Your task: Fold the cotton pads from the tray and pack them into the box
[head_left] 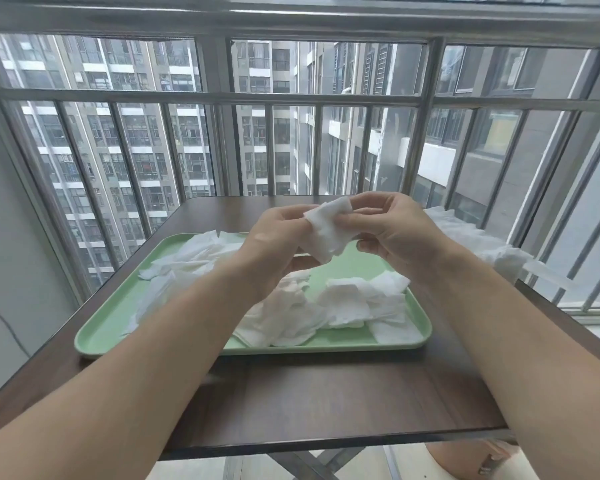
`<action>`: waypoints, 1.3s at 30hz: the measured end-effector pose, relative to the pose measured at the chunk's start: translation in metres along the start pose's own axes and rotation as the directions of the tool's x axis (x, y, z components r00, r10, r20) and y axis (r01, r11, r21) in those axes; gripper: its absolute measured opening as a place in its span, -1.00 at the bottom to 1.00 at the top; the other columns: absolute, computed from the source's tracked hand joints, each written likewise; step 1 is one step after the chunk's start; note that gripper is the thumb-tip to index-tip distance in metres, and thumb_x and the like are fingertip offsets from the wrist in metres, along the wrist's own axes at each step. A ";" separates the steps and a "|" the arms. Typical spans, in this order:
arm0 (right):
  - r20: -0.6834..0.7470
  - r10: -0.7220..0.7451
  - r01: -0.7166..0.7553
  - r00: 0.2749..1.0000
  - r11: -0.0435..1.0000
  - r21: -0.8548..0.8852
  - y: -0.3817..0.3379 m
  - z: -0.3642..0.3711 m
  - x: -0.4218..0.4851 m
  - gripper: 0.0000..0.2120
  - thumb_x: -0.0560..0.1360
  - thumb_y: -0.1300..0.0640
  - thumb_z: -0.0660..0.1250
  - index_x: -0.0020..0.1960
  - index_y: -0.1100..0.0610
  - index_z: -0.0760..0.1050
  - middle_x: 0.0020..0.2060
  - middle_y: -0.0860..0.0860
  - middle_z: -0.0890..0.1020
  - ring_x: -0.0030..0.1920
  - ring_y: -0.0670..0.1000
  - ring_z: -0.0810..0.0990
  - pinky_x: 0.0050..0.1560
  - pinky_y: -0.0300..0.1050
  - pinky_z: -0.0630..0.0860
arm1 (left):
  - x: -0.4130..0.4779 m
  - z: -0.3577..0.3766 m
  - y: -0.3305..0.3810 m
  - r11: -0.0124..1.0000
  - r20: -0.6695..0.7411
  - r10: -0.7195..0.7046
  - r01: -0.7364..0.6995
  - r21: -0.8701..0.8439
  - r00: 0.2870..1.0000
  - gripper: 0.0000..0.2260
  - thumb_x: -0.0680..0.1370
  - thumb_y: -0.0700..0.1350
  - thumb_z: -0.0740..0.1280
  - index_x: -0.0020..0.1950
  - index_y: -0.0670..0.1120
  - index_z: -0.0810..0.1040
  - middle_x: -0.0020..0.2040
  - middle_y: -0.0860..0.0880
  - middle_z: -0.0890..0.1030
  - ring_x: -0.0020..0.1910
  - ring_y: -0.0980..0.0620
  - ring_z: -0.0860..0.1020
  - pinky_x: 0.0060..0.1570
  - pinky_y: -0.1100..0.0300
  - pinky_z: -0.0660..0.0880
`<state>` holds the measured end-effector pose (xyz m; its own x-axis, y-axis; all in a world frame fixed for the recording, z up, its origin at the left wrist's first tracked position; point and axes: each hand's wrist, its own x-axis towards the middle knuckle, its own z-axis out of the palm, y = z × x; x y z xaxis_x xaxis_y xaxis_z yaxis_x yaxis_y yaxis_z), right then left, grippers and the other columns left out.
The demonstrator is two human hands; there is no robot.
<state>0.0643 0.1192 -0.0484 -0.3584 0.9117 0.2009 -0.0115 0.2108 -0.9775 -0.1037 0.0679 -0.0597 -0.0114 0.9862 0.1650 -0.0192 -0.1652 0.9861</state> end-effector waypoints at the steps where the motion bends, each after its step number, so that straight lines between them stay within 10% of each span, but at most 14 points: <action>1: -0.005 -0.010 0.010 1.000 1.000 -0.013 0.000 0.000 0.000 -0.72 0.42 0.29 0.52 0.10 0.34 0.60 -0.14 0.19 0.68 -0.29 -0.02 0.54 -0.25 -0.17 0.41 | 0.000 0.000 0.000 1.000 -0.001 -0.002 0.002 -0.003 1.000 -0.66 0.60 -0.33 0.17 -0.03 -0.04 0.71 -0.12 -0.09 0.71 -0.13 -0.04 0.67 -0.11 0.08 0.64; 9: -0.013 -0.058 0.056 0.998 0.989 -0.139 0.002 0.001 0.001 -0.78 0.44 0.29 0.51 0.04 0.35 0.59 -0.16 0.18 0.72 -0.35 -0.07 0.58 -0.30 -0.22 0.46 | -0.001 0.003 0.003 0.995 -0.057 0.014 -0.008 0.103 0.998 -0.77 0.61 0.03 0.34 0.12 -0.10 0.65 -0.05 -0.12 0.69 -0.14 -0.03 0.68 -0.19 0.12 0.62; 18: -0.040 -0.193 0.148 0.980 0.855 -0.498 -0.036 -0.006 -0.006 -0.62 0.42 0.16 0.56 0.16 0.18 0.52 -0.03 0.07 0.64 -0.13 -0.04 0.63 -0.24 -0.31 0.56 | -0.006 0.006 0.028 0.935 0.021 0.210 -0.207 0.288 0.978 -0.57 0.40 -0.34 0.41 -0.07 0.24 0.64 0.00 -0.08 0.69 0.04 -0.13 0.68 0.07 -0.07 0.65; 22: 0.150 -0.114 0.177 0.982 0.828 -0.533 -0.056 -0.024 -0.019 -0.56 0.42 0.13 0.56 0.26 0.11 0.54 0.05 0.05 0.66 0.04 0.01 0.68 0.00 -0.19 0.63 | -0.012 0.012 0.042 0.958 0.129 0.172 -0.197 0.211 0.977 -0.56 0.47 -0.47 0.38 0.03 0.09 0.64 0.11 -0.09 0.65 0.10 -0.13 0.66 0.10 -0.01 0.64; 31: 0.133 -0.079 0.139 0.988 0.830 -0.540 -0.093 -0.085 -0.051 -0.80 0.49 0.23 0.47 0.09 0.26 0.59 -0.15 0.06 0.68 -0.17 -0.13 0.68 -0.20 -0.28 0.59 | -0.012 0.057 0.044 0.981 0.090 0.153 -0.162 0.104 0.984 -0.77 0.50 -0.30 0.47 0.12 -0.15 0.56 -0.01 -0.13 0.69 -0.10 -0.08 0.72 -0.07 0.07 0.67; 39: -0.080 -0.042 -0.018 0.996 0.776 -0.630 -0.086 -0.141 -0.026 -0.81 0.50 0.27 0.42 0.09 0.12 0.58 0.03 0.14 0.65 0.12 0.14 0.63 0.17 0.09 0.61 | 0.032 0.101 0.002 0.774 0.061 0.119 -0.131 0.620 0.991 -0.86 0.54 -0.07 0.44 0.07 -0.04 0.63 0.03 0.01 0.68 -0.11 0.16 0.62 -0.20 0.29 0.55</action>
<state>0.2060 0.1267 0.0391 -0.2820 0.9272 0.2463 0.5859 0.3698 -0.7211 -0.0032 0.1002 -0.0506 0.0475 0.9583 0.2818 0.6064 -0.2518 0.7542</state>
